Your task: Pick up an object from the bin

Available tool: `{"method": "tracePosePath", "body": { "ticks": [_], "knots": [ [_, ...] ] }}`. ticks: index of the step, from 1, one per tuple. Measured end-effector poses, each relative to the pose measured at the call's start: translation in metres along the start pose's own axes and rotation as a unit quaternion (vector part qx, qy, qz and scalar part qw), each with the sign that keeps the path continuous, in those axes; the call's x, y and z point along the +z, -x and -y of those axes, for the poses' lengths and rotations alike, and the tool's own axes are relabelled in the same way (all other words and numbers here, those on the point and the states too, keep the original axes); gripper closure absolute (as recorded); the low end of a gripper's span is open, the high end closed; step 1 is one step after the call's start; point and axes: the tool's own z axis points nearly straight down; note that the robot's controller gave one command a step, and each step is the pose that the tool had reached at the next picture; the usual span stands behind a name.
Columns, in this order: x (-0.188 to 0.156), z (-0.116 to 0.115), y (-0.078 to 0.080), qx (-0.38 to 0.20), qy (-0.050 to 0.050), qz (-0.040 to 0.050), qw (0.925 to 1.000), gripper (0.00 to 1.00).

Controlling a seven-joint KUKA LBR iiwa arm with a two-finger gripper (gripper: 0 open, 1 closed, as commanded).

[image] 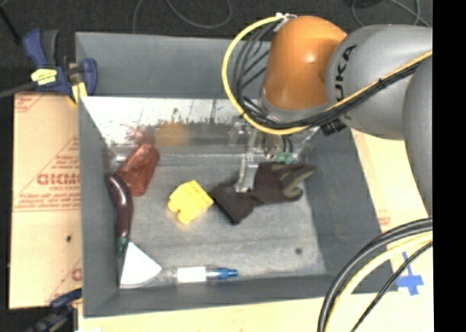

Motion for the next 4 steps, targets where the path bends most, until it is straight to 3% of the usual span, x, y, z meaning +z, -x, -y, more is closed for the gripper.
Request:
{"method": "tracePosePath", "body": {
  "ticks": [1, 2, 3, 4],
  "knots": [
    [0.052, 0.005, -0.014, -0.035, -0.001, -0.0015, 0.9994, 0.00],
    [0.108, 0.028, -0.009, -0.161, 0.000, 0.0023, 0.9869, 1.00],
    [0.108, 0.028, -0.009, -0.161, 0.001, 0.0024, 0.9870, 1.00],
    [-0.042, 0.018, -0.007, -0.131, 0.001, 0.0061, 0.9913, 1.00]
  ]
}}
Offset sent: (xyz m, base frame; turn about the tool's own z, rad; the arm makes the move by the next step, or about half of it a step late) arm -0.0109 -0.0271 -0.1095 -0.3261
